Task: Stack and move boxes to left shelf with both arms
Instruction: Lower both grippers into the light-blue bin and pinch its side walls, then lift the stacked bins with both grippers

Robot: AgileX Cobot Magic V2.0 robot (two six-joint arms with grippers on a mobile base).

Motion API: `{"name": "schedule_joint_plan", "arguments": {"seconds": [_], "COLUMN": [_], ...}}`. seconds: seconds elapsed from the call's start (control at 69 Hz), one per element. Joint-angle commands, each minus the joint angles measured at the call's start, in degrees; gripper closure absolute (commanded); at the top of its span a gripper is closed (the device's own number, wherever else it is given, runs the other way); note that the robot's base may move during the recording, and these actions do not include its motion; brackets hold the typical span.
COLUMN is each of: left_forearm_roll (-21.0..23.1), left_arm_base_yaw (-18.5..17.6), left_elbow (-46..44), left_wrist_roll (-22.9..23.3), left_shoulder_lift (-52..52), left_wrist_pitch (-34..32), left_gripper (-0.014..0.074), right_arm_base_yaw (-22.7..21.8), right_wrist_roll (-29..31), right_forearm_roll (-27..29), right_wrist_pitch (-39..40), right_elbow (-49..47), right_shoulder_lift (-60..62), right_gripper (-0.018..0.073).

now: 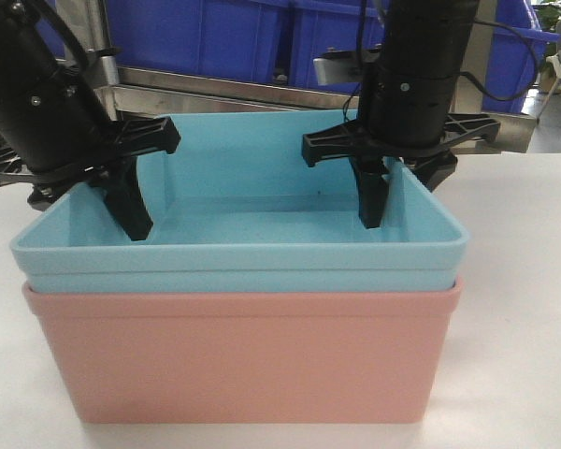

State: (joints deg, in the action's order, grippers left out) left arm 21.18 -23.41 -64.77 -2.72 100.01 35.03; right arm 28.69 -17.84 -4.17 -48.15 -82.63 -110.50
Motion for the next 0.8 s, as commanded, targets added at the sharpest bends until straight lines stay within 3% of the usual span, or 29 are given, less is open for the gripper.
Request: {"name": "schedule_joint_plan", "arguments": {"seconds": [0.0,0.319,0.58,0.783], "left_forearm_roll": [2.5,2.1,-8.1,-11.9], "left_arm_base_yaw": [-0.9,-0.9,-0.9,-1.7], "left_elbow": [-1.7,-5.6,-5.7,-5.7], "left_wrist_roll": [-0.4,0.7,11.4,17.5], "left_shoulder_lift": [-0.6,-4.6,-14.9,-22.4], "left_wrist_pitch": [-2.1,1.5,3.8,7.4], "left_gripper": [0.0606,0.0607,0.0607,0.0608], "right_arm_base_yaw": [0.9,0.9,0.9,2.8], "right_wrist_roll": [-1.0,-2.1,-6.2,-6.2], "right_forearm_roll": [4.2,3.5,-0.3,-0.8], "right_wrist_pitch": [0.4,0.7,0.8,0.1], "right_elbow": [-0.1,-0.3,-0.3,-0.3], "right_shoulder_lift": [1.9,5.9,15.1,19.5], "right_gripper": [0.0494,0.0504,0.0504,0.0504]}}
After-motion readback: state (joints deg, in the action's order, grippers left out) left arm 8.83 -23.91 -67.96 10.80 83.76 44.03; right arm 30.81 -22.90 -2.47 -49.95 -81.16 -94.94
